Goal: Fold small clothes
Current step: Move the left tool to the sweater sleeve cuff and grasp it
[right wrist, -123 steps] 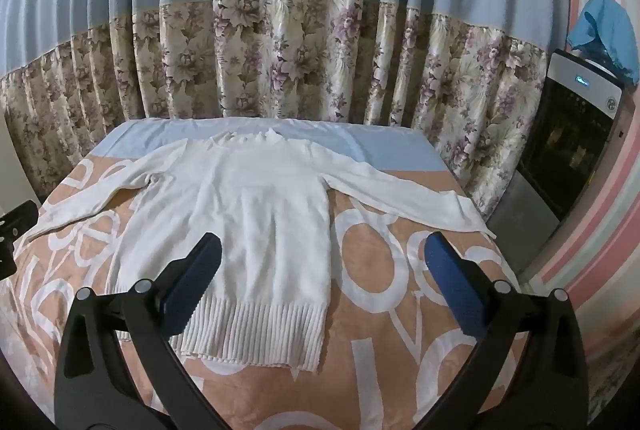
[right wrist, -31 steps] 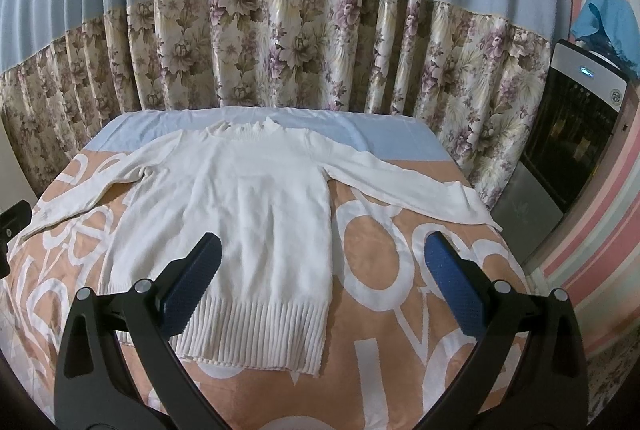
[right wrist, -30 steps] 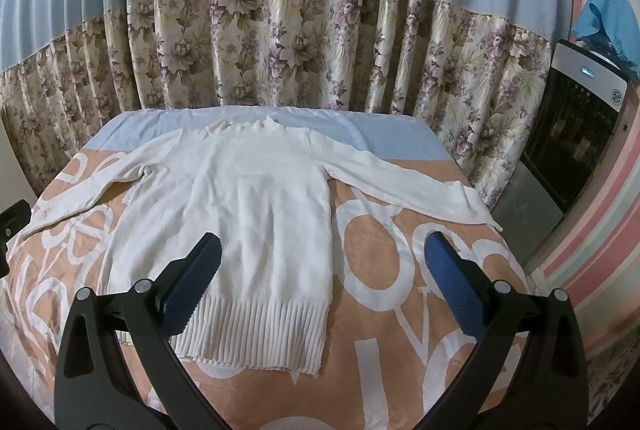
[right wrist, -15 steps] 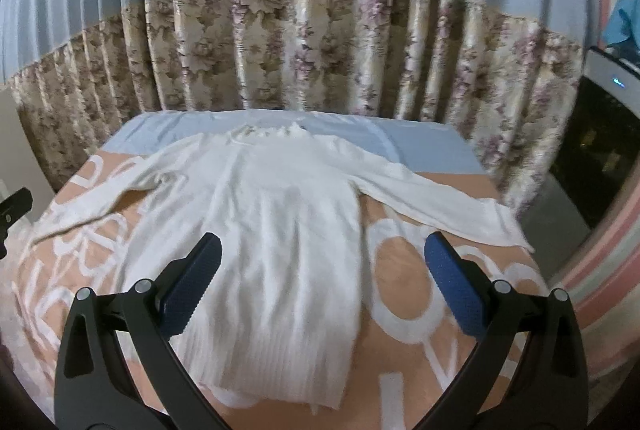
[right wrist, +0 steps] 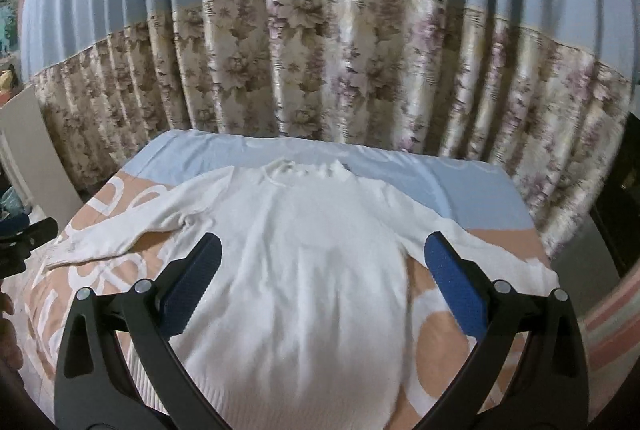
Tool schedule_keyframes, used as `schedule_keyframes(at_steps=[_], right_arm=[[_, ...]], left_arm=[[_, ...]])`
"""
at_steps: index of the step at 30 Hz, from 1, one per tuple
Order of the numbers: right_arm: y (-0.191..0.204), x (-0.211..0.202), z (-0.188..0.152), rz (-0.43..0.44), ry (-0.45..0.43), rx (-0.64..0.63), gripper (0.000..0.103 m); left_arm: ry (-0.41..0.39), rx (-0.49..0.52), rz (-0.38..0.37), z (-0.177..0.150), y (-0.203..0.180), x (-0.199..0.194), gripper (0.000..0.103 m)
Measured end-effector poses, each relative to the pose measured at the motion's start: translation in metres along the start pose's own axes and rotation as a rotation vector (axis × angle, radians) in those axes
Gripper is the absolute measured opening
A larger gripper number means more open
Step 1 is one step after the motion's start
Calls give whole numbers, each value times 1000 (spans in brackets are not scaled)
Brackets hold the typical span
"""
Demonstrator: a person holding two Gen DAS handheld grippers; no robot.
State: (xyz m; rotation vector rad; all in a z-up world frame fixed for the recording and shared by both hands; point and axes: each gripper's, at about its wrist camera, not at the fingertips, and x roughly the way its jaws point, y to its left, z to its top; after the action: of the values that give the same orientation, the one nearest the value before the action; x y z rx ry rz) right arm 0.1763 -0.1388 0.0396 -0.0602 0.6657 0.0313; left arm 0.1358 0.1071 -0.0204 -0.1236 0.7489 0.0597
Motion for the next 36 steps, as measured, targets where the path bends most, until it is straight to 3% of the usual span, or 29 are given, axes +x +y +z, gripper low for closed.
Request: schedule_keyframes(at_steps=[5, 15, 23, 28, 36], right_arm=[[6, 30, 10, 5, 24, -38, 100], [17, 94, 4, 42, 105, -108, 100], [8, 146, 2, 81, 151, -50, 100], [1, 172, 2, 63, 184, -42, 100], [-1, 193, -8, 43, 222, -69, 100]], left_arm=[[26, -27, 84, 1, 13, 27, 101], [119, -286, 126, -18, 71, 83, 101], [198, -273, 261, -33, 89, 117, 101], [207, -465, 199, -41, 123, 126, 101], [110, -735, 274, -52, 183, 116, 101]])
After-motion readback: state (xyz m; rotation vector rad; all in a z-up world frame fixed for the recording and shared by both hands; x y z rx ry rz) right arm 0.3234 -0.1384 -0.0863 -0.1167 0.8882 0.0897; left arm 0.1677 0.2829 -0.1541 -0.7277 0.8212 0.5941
